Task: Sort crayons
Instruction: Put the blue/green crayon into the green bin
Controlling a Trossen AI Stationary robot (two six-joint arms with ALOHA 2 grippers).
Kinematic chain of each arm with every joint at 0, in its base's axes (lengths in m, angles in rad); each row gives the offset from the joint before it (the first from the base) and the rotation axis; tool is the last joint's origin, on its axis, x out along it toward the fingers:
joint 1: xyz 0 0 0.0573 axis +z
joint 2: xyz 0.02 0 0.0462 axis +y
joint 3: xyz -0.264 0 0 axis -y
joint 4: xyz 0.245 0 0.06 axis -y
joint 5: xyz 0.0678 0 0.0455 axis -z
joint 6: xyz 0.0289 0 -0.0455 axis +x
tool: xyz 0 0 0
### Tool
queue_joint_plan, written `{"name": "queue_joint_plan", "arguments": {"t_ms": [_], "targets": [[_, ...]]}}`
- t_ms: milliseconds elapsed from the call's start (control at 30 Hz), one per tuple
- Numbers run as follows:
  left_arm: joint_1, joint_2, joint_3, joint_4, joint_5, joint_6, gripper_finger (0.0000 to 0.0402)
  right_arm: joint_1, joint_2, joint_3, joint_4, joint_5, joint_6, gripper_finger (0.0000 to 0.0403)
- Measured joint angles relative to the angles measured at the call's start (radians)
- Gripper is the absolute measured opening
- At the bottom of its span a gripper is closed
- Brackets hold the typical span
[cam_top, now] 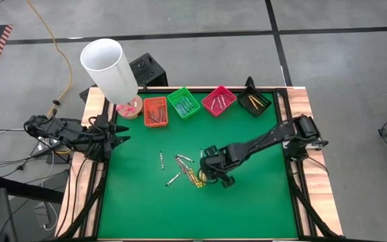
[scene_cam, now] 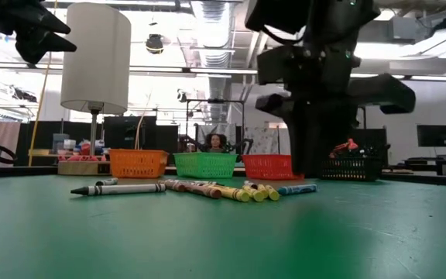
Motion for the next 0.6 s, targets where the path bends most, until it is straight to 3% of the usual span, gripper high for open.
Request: {"name": "queue_joint_plan", "arguments": {"t_ms": [333,600], "targets": [[0.000,0.000,0.000,-0.003,-0.006,0.001,0.0192,0.001,0.006,0.000,-0.015,0.032,-0.002,0.0129],[0.000,0.000,0.000,-0.004,-0.007,0.002,0.0192,-0.005,0.037,0.003,0.018,0.031,-0.053,0.0134]]}}
